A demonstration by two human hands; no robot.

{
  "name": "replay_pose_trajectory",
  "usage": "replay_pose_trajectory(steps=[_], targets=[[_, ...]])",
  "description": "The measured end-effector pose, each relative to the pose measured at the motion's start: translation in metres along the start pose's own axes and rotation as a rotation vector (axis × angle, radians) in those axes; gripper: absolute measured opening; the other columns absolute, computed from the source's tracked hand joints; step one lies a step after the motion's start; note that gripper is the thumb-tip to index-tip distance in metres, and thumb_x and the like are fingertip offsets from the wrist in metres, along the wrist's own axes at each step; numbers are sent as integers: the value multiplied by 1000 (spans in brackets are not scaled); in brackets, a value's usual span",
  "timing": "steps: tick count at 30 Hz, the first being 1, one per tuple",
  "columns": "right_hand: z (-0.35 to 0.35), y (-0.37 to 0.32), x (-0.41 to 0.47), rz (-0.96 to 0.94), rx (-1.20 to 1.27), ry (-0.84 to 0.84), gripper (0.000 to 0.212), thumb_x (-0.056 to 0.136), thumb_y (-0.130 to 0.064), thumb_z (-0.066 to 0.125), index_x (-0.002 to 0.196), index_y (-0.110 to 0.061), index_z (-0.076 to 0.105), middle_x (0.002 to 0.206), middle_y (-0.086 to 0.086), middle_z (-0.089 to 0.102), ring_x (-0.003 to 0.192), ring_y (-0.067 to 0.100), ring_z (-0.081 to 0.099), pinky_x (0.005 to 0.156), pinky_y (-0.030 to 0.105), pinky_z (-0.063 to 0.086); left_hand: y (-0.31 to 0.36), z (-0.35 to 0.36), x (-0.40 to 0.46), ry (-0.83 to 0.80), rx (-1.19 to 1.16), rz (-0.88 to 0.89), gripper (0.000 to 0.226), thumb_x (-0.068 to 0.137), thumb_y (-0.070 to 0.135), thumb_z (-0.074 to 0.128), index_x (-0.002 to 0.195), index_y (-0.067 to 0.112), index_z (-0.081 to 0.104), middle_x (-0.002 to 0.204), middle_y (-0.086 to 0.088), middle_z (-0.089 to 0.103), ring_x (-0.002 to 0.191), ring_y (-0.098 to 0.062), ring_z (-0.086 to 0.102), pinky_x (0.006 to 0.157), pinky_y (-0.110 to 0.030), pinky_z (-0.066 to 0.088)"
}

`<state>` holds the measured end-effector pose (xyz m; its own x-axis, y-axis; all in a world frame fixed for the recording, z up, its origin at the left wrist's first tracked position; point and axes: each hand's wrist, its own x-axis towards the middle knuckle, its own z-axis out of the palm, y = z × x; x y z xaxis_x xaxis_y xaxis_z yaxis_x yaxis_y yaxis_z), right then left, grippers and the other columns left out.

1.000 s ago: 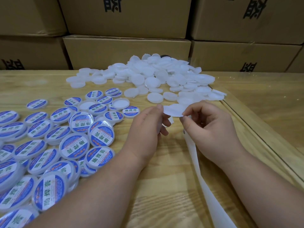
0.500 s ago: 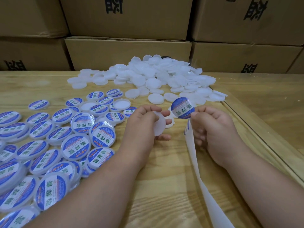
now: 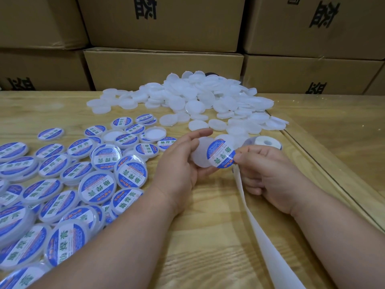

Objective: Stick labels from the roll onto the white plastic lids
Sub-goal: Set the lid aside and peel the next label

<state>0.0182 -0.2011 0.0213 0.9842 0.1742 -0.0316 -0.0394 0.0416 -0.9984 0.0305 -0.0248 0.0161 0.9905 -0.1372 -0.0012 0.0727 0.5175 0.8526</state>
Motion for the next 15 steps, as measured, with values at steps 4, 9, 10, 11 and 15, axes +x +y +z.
replay_pose_trajectory(steps=[4, 9, 10, 11, 15], targets=[[1, 1, -1, 10, -92, -23, 11, 80, -24, 71, 71, -19, 72, 51, -3, 29, 42, 11, 24, 39, 24, 24, -1, -2, 0, -64, -13, -35, 39, 101, 8, 29, 114, 10, 66, 112, -23, 73, 107, -32, 72, 75, -39, 63], [0, 3, 1, 9, -91, 4, 16, 95, -16, 65, 81, -12, 73, 51, -3, 28, 42, 11, 24, 39, 23, 26, -2, 0, 2, -85, 49, -19, 32, 90, 9, 42, 112, 10, 66, 113, -24, 73, 109, -33, 71, 78, -40, 62], [0, 3, 1, 8, -92, 0, 17, 95, -16, 66, 80, -13, 73, 52, -2, 29, 42, 11, 24, 39, 22, 26, -3, 0, 2, -86, 57, -17, 35, 82, 12, 46, 111, 11, 66, 112, -24, 73, 109, -32, 72, 77, -39, 63], [1, 3, 1, 8, -96, -5, 17, 94, -18, 68, 77, -15, 73, 51, -2, 29, 43, 12, 23, 39, 22, 26, -3, 0, 2, -89, 63, -17, 40, 75, 14, 47, 110, 11, 67, 112, -23, 74, 108, -31, 72, 75, -38, 63], [3, 3, 1, 15, -107, -6, 21, 92, -20, 70, 71, -20, 73, 50, -2, 29, 43, 12, 23, 38, 23, 27, -6, -2, 3, -116, 103, 12, 41, 72, 15, 47, 108, 11, 68, 110, -22, 74, 108, -28, 72, 72, -36, 61]])
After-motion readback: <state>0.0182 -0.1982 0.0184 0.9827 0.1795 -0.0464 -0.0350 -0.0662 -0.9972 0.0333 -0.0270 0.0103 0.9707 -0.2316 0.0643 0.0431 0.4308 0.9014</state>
